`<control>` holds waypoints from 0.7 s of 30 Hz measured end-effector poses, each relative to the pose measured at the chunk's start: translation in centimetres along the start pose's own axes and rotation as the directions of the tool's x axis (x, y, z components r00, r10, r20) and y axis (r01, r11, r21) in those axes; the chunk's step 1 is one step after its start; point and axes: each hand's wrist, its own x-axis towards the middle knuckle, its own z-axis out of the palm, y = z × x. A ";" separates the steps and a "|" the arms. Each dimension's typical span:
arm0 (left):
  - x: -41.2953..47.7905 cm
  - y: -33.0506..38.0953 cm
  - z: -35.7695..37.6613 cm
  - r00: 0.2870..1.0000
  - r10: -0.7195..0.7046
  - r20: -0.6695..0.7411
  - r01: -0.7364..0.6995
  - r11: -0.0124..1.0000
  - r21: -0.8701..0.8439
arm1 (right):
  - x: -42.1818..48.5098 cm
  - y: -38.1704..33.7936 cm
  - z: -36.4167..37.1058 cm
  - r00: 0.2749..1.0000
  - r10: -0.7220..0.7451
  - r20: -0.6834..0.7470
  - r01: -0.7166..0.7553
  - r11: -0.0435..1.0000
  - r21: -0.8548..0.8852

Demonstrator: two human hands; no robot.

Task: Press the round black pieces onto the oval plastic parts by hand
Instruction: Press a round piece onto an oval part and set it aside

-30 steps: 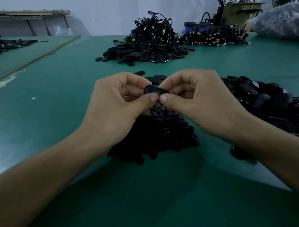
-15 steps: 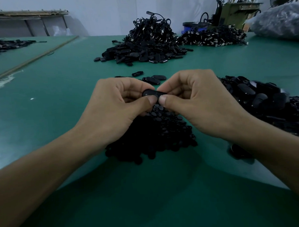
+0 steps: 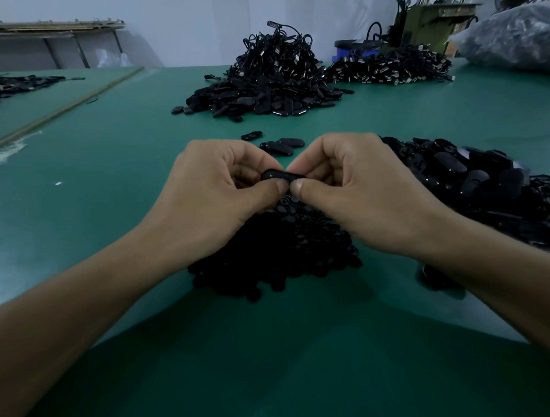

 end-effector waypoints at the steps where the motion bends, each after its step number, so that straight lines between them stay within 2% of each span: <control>1: 0.0 0.0 0.0 1.000 0.005 -0.007 -0.005 1.000 0.008 | 0.0 -0.1 0.0 1.000 -0.011 0.002 0.011 1.000 0.000; 4: 0.4 0.1 -0.2 0.999 0.027 -0.035 -0.027 1.000 -0.002 | 0.2 -0.2 -0.4 0.999 -0.029 -0.015 0.030 0.999 0.016; 6: 0.9 -0.1 -0.4 0.997 0.034 -0.067 -0.033 0.999 0.012 | 0.5 -0.1 -0.9 0.997 -0.031 -0.076 0.030 1.000 -0.006; 9: 2.1 -0.8 -0.9 0.993 0.020 -0.114 -0.014 0.999 0.048 | 0.9 0.6 -2.4 0.977 -0.053 -0.207 -0.007 0.960 -0.279; 11: 3.2 -1.4 -1.2 0.988 0.000 -0.154 0.012 0.997 0.078 | 1.2 1.6 -4.1 0.980 0.025 -0.199 -0.118 0.874 -0.471; 14: 5.5 -2.5 -1.7 0.977 -0.054 -0.207 0.085 0.985 0.147 | 1.6 3.1 -6.0 0.951 0.285 -0.118 -0.292 0.707 -0.644; 16: 7.2 -3.4 -1.7 0.967 -0.122 -0.224 0.163 0.971 0.173 | 1.5 3.1 -6.5 0.930 0.349 -0.118 -0.331 0.651 -0.683; 18: 8.3 -4.5 -1.5 0.958 -0.165 -0.236 0.215 0.955 0.206 | 1.3 2.8 -6.6 0.921 0.370 -0.121 -0.348 0.643 -0.683; 21: 9.3 -5.7 -1.1 0.958 -0.155 -0.239 0.221 0.934 0.280 | 1.1 2.4 -6.2 0.898 0.421 -0.126 -0.375 0.586 -0.718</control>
